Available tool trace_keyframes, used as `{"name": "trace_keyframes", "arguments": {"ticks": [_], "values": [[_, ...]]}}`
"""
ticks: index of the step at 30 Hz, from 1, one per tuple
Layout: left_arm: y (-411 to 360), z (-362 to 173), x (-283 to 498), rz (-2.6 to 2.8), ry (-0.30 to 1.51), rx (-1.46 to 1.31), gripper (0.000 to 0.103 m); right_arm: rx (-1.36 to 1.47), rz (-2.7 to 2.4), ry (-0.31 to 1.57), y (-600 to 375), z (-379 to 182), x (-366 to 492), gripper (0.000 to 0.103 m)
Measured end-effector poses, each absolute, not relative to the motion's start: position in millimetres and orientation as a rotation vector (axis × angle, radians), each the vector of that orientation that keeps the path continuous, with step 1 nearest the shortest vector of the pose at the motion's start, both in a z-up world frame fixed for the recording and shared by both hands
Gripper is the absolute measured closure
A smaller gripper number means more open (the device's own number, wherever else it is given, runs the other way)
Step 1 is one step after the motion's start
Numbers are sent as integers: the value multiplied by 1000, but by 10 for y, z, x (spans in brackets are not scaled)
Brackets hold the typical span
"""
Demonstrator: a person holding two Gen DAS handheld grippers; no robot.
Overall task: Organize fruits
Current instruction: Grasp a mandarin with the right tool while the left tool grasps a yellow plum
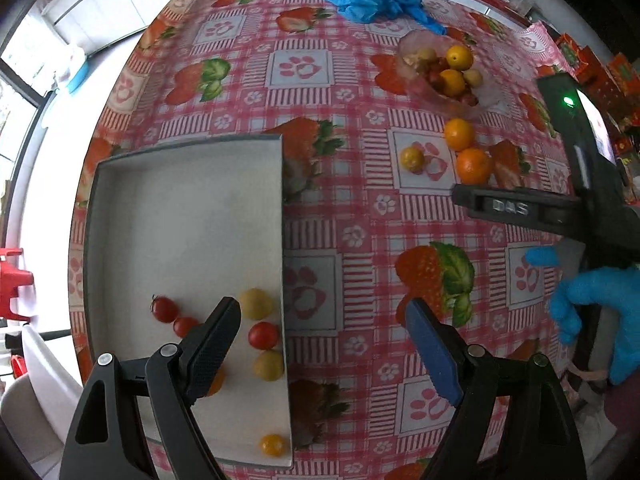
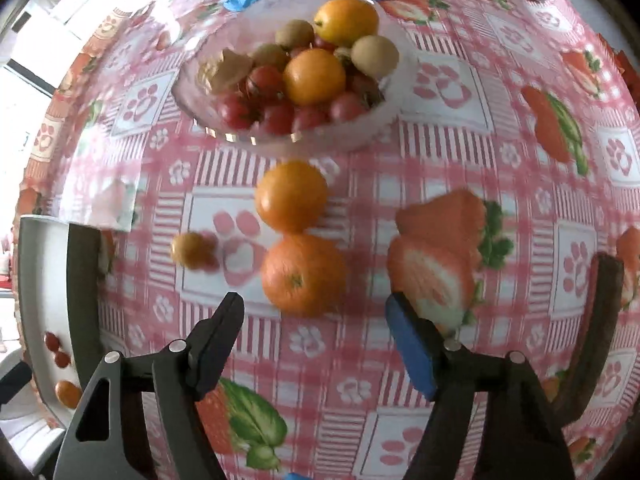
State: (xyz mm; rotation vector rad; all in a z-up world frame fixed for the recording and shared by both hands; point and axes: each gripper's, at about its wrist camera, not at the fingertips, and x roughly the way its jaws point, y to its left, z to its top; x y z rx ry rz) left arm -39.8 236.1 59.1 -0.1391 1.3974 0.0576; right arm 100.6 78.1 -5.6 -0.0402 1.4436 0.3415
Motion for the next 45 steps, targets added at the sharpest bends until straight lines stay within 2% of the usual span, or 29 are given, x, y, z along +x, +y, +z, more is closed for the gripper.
{"name": "trace_keyframes", "arguments": {"ticks": [3,5,6,7,14,35,38,40,42,45], "values": [[2329,586,-319,54,1394,-124,17,-35,351,1435,844,-18,1119,37],[2309,582,-258,56,1392,-116,17,-47,348,1435,917,9,1195,47],[2297,578,-223,56,1392,-115,17,-52,350,1434,931,20,1229,58],[2283,575,-195,58,1392,-114,17,-43,362,1436,945,28,1268,60],[2116,516,-5,41,1399,-96,17,35,388,1449,595,68,1232,60],[1676,-28,849,68,1396,-49,18,210,301,1505,-689,51,162,60],[1666,-124,898,63,1419,-46,47,209,289,1509,-808,54,46,60],[1682,-148,893,62,1410,-78,57,201,289,1511,-836,49,1,60],[1670,-142,880,48,1404,-84,77,191,287,1514,-824,34,-22,60],[1568,-140,810,34,1402,-56,79,173,275,1511,-850,8,-95,60]]}}
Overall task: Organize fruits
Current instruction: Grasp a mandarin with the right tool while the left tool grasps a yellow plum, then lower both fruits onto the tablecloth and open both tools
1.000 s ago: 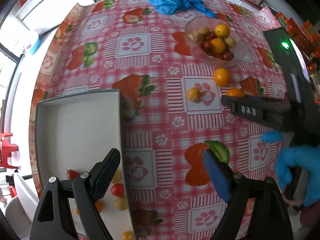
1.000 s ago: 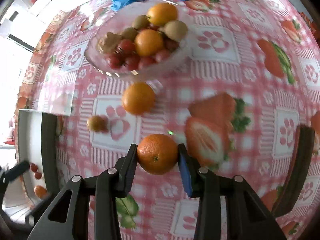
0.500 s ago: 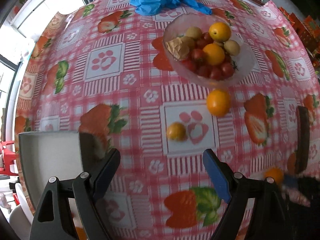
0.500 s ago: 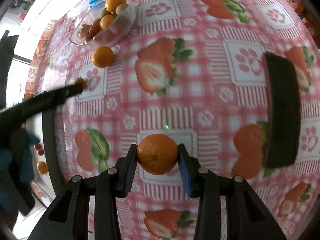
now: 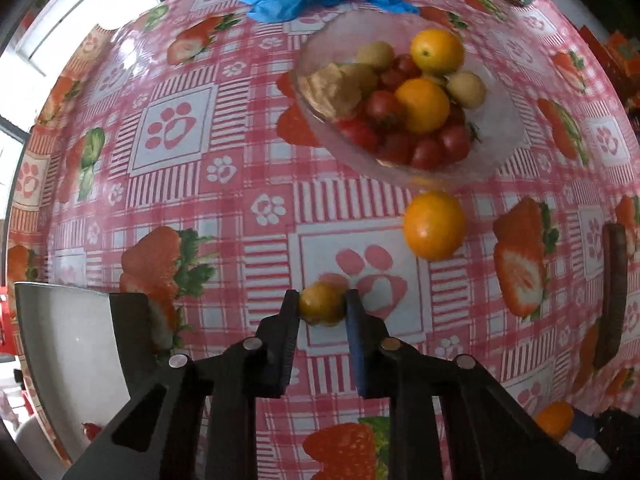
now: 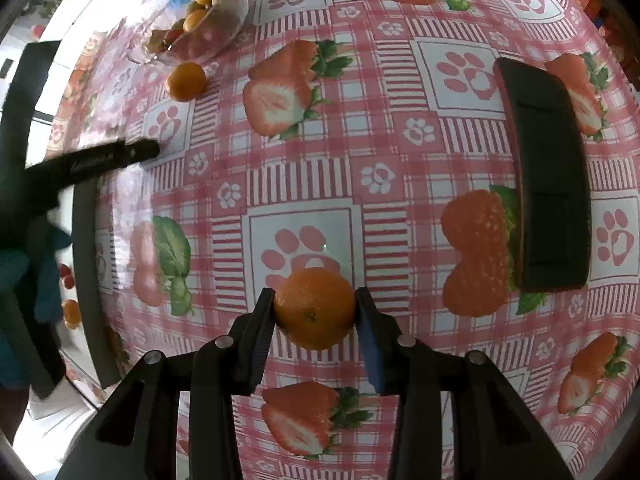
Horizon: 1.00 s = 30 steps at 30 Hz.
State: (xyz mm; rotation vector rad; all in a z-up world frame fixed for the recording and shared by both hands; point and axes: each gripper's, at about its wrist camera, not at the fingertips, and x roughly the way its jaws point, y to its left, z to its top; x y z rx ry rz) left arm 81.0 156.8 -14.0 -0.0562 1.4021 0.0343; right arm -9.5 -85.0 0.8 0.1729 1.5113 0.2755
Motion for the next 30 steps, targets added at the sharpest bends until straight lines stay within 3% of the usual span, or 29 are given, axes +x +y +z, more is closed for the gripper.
{"name": "trace_keyframes", "arguments": {"ticks": [13,14,15,16,21,25,27,29,30], "values": [[1320,-134,-537,75,1441,-86,77,63,220,1491,-937,-82,-580,60],[1342,-155,-569,84,1442,-88,61,56,216,1487,-939,-71,-608,59],[1357,-168,-578,108,1454,-74,28,55,213,1487,-944,-68,-628,59],[1387,-170,-600,140,1452,-60,18,55,209,1488,-943,-69,-651,56],[1496,-222,-634,131,1469,-92,17,31,174,1489,-937,-62,-760,35],[1598,-317,-596,109,1468,-86,15,12,161,1486,-848,-127,-841,25],[1601,-382,-566,101,1495,-98,0,-3,156,1486,-803,-149,-848,20],[1737,-507,-576,102,1506,-141,0,-11,165,1493,-743,-184,-842,10],[1745,-516,-578,102,1506,-138,0,-21,181,1500,-688,-212,-848,1]]}}
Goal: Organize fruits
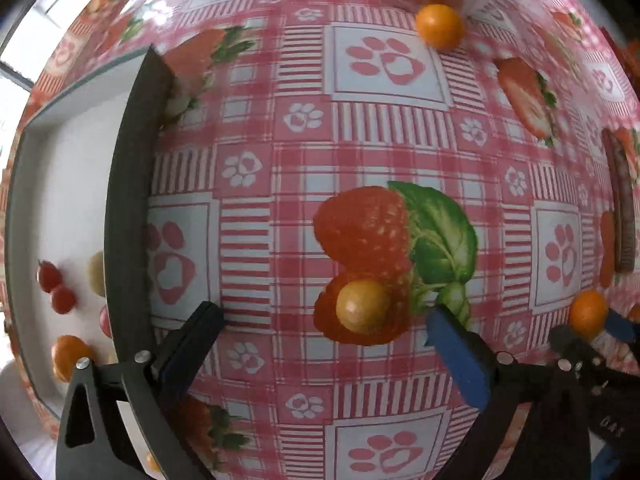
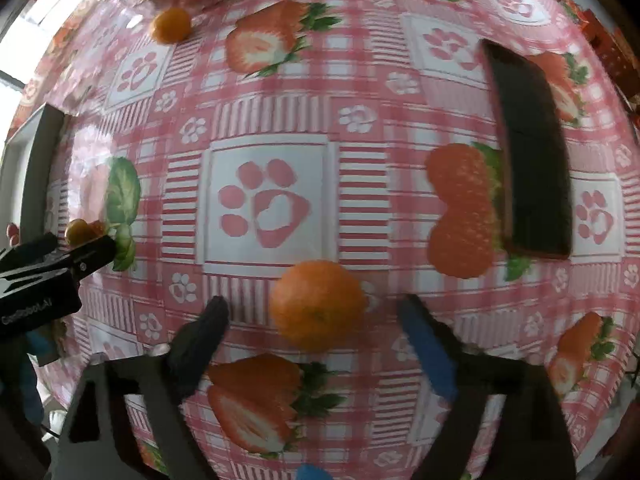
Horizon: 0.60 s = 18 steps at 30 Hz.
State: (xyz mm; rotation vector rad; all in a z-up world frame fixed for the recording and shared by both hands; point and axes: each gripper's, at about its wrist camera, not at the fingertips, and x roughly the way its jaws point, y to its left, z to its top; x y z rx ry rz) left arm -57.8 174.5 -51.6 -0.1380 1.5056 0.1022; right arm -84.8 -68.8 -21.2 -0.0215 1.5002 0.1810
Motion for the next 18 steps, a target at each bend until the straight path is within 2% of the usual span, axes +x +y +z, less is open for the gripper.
{"name": "trace_keyframes", "arguments": {"ticks": [2,12,18], "values": [[1760,-520,-579,102,1511,-138,0,-122,170,1507,-537,-270,-847,0],[1737,-521,-588,96,1483,-127,0,-124,191,1457,-238,-345,-928,0],[1716,-505,-609,92,1486,-123,0,-124,195,1456,-425,-293,-886,0]]}}
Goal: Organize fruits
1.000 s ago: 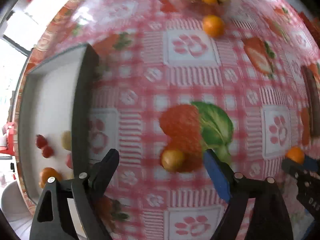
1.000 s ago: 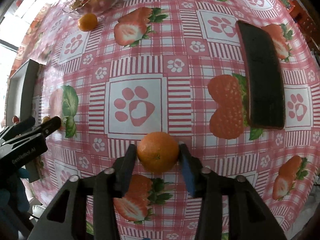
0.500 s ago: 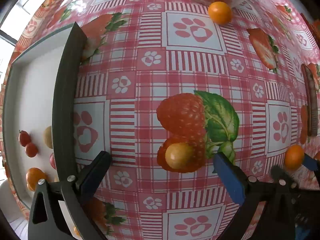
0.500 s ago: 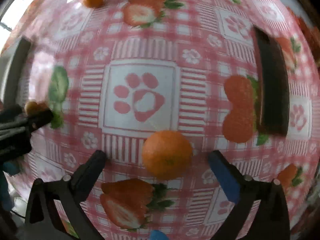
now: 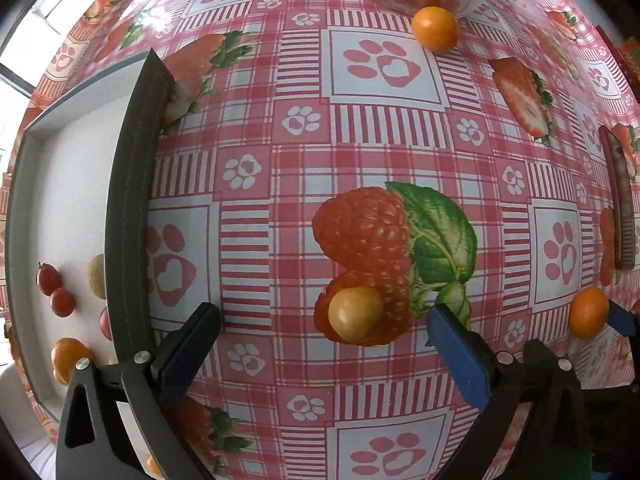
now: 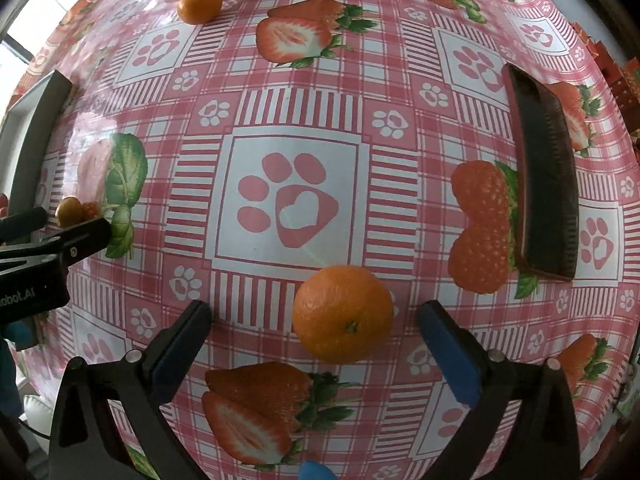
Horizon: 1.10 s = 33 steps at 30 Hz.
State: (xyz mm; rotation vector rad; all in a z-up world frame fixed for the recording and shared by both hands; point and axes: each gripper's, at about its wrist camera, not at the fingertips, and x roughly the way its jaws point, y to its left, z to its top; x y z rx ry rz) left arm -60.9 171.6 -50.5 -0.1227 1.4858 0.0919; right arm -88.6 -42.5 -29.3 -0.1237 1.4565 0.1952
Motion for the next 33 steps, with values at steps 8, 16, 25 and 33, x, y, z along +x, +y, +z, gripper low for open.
{"name": "trace_keyframes", "arguments": {"ticks": [8,16,25,33], "values": [[1711,-508,-618,79,1486,-110,0,-125,197,1460,-429,-271,-902,0],[1710,-511,-636,75,1475,-106,0,-126,200,1460,-438,-262,-885,0],[1713,-497,-657,69,1459,-99,0,-126,201,1458,-423,-270,-913,0],[1709,-499,-652,55,1470,-87,0,-127,203,1462,-436,-263,-901,0]]}}
